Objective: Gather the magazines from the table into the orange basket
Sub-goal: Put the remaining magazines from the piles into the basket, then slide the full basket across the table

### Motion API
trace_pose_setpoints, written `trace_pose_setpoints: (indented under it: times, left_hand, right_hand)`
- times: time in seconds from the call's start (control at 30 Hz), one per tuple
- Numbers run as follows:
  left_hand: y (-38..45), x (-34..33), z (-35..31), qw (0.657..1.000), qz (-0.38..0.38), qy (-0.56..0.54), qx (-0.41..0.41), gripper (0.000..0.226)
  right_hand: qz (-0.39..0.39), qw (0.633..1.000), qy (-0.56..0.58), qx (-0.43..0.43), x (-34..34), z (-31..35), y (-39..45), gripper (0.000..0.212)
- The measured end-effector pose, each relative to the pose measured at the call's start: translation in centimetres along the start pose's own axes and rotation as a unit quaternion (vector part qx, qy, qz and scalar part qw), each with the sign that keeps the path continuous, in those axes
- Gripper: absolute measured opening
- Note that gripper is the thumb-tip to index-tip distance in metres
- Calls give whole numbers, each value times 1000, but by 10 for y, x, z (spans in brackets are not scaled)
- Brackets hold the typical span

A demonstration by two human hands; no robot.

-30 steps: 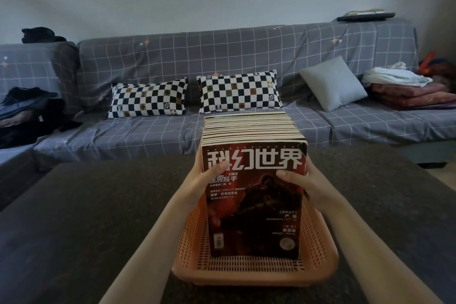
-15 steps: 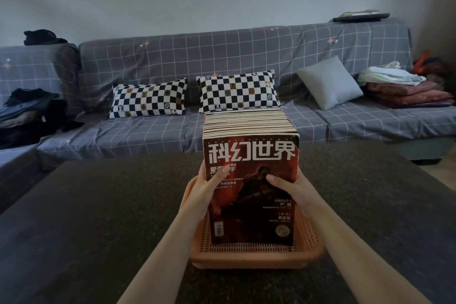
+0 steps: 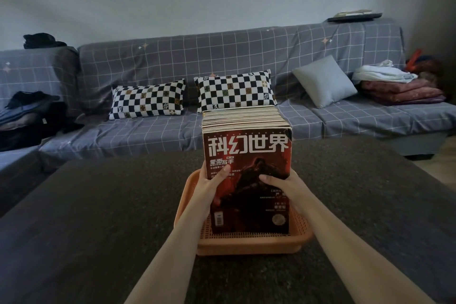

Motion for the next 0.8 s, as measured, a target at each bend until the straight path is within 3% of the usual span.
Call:
trace_pose_setpoints:
  times: [0.13, 0.23, 0.33, 0.4, 0.47, 0.53, 0.63, 0.73, 0.8]
  left_hand:
    - [-5, 3, 0, 999, 5, 31, 21, 112]
    - [-17, 17, -6, 988, -51, 141, 19, 118]
    - [-36, 40, -17, 942, -128, 310, -21, 94]
    - [-48, 49, -19, 904, -141, 400, -56, 76]
    - [-58, 61, -7, 885, -147, 441, -25, 73]
    - [-69, 78, 8, 898, -164, 405, 52, 76]
    - [-82, 92, 29, 939, -173, 262, 140, 58]
    - [-89, 93, 42, 962, -172, 111, 181, 46]
    - [-87, 90, 44, 965, -166, 79, 187, 50]
  right_hand:
    - [-8, 1000, -17, -4, 1, 1, -2, 64]
    - [-48, 995, -84, -8, 10, 1, -8, 60]
    - [-145, 964, -223, -8, 27, 0, -31, 85]
    - [-228, 933, -277, 42, 37, 5, -60, 75]
    - [-278, 907, -311, 45, 46, -5, -84, 68]
    - [-255, 922, -287, -51, 48, -36, -95, 81]
    - [-201, 958, -125, -163, 37, -72, -103, 80]
    - [-195, 965, -13, -173, 32, -85, -103, 70]
    - [-193, 966, 38, -166, 31, -91, -101, 67]
Point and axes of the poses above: each hand's wrist, its own y-axis towards the middle knuckle, its own x-axis out of the back of the hand, z = x × y, the point moved 9 cm from there along y, towards the middle knuckle, and after that the axes turned 5 degrees about -y, right-handed, at the moved point
